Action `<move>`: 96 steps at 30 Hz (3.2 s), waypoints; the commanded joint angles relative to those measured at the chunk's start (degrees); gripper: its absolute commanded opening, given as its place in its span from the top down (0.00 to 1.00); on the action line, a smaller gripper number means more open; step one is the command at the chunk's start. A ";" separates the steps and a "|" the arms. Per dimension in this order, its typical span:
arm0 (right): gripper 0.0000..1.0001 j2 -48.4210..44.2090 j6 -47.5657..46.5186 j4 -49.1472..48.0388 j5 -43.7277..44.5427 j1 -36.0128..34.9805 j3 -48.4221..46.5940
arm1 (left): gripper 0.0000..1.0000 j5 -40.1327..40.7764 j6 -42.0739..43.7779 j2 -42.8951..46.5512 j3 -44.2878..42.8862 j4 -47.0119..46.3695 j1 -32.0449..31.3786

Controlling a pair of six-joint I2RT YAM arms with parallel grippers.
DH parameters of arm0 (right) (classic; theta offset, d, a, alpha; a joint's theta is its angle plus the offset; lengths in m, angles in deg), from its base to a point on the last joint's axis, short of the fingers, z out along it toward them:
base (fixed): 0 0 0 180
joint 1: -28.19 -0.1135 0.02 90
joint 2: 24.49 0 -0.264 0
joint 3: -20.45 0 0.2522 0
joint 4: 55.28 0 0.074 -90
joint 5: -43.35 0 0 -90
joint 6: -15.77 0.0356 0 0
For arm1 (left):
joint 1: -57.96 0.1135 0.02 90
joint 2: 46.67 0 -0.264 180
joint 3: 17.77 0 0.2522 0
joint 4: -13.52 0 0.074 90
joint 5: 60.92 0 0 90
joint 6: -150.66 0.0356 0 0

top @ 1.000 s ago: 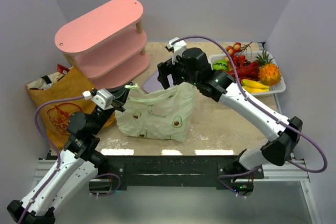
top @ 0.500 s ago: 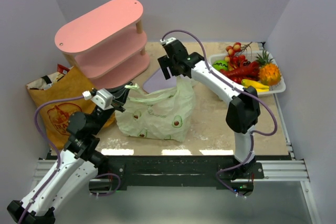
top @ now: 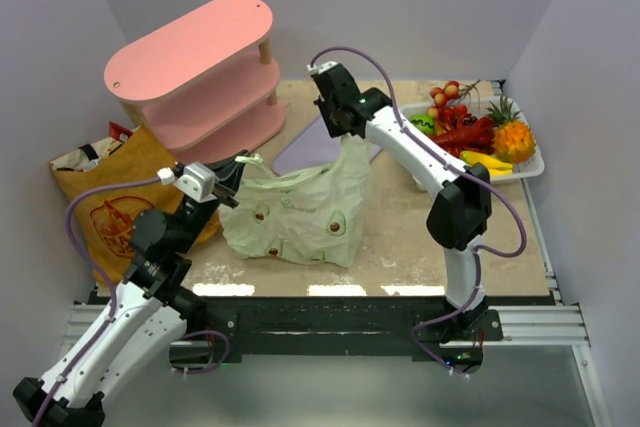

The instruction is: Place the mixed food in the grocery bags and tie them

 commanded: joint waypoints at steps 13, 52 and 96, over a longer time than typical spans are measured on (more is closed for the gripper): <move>1.00 -50.73 2.05 -21.26 -8.00 0.71 30.11 | 1.00 7.02 -7.45 8.35 2.16 -10.47 0.19; 0.01 -47.08 16.39 -32.68 -18.20 -14.92 31.66 | 0.00 -12.94 -2.82 -5.35 -11.51 12.50 0.27; 1.00 -37.13 5.67 -37.07 -8.39 -18.29 30.07 | 0.00 -37.28 -12.91 -15.11 -8.80 -5.33 9.59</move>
